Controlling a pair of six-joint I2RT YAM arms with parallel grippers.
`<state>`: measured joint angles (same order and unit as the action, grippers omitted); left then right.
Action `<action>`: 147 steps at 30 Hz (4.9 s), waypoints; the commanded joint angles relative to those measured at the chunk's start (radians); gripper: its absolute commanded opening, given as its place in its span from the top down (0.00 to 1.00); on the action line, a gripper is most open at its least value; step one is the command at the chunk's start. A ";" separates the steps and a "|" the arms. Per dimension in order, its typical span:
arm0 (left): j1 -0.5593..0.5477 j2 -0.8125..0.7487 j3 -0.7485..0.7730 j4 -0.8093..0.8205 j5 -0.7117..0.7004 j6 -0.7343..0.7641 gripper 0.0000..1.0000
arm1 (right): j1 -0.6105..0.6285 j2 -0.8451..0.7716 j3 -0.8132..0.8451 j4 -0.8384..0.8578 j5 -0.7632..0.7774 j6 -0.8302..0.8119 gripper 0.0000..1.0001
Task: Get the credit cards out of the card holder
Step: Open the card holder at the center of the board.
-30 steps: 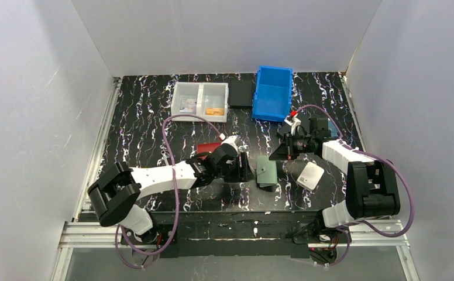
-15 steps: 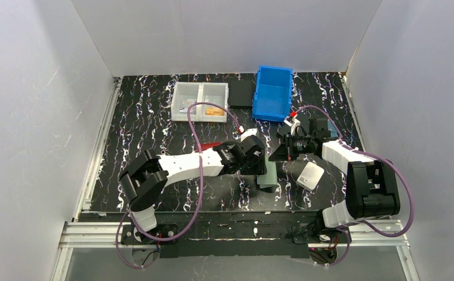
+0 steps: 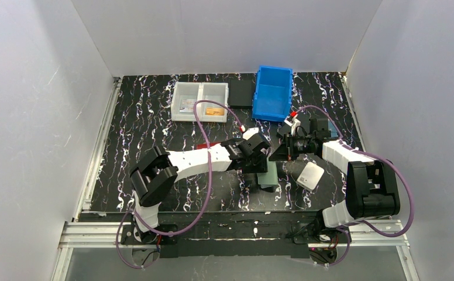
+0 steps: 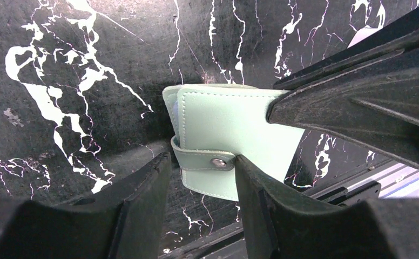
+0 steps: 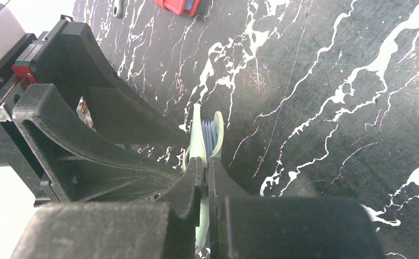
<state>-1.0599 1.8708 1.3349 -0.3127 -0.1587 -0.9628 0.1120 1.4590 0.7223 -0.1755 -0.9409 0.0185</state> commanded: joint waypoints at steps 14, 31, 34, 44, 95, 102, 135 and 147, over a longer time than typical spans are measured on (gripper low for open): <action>-0.014 0.010 0.073 -0.084 -0.062 -0.039 0.53 | 0.004 -0.009 0.002 0.024 -0.076 0.002 0.99; -0.017 0.052 0.099 -0.187 -0.131 -0.086 0.77 | 0.008 -0.012 0.002 0.021 -0.084 -0.002 0.99; -0.018 0.043 0.094 -0.189 -0.139 -0.086 0.85 | 0.008 -0.012 0.002 0.019 -0.085 -0.003 0.99; -0.017 -0.015 0.030 -0.172 -0.162 -0.095 1.00 | 0.008 -0.015 0.010 0.002 -0.056 -0.015 0.99; 0.087 -0.528 -0.720 0.876 0.554 0.309 0.37 | 0.047 0.048 0.502 -1.250 -0.327 -1.187 0.99; 0.087 -0.441 -0.678 0.917 0.624 0.318 0.48 | 0.048 0.038 0.499 -1.245 -0.332 -1.187 0.99; 0.093 -0.389 -0.739 1.004 0.639 0.211 1.00 | 0.048 0.028 0.368 -0.829 -0.185 -0.770 0.99; 0.137 -0.407 -0.805 0.935 0.619 0.027 1.00 | 0.066 0.213 0.330 -0.640 -0.065 -0.666 0.19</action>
<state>-0.9527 1.5208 0.5577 0.6519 0.4683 -0.8843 0.1829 1.6335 1.0634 -0.8927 -1.0683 -0.6697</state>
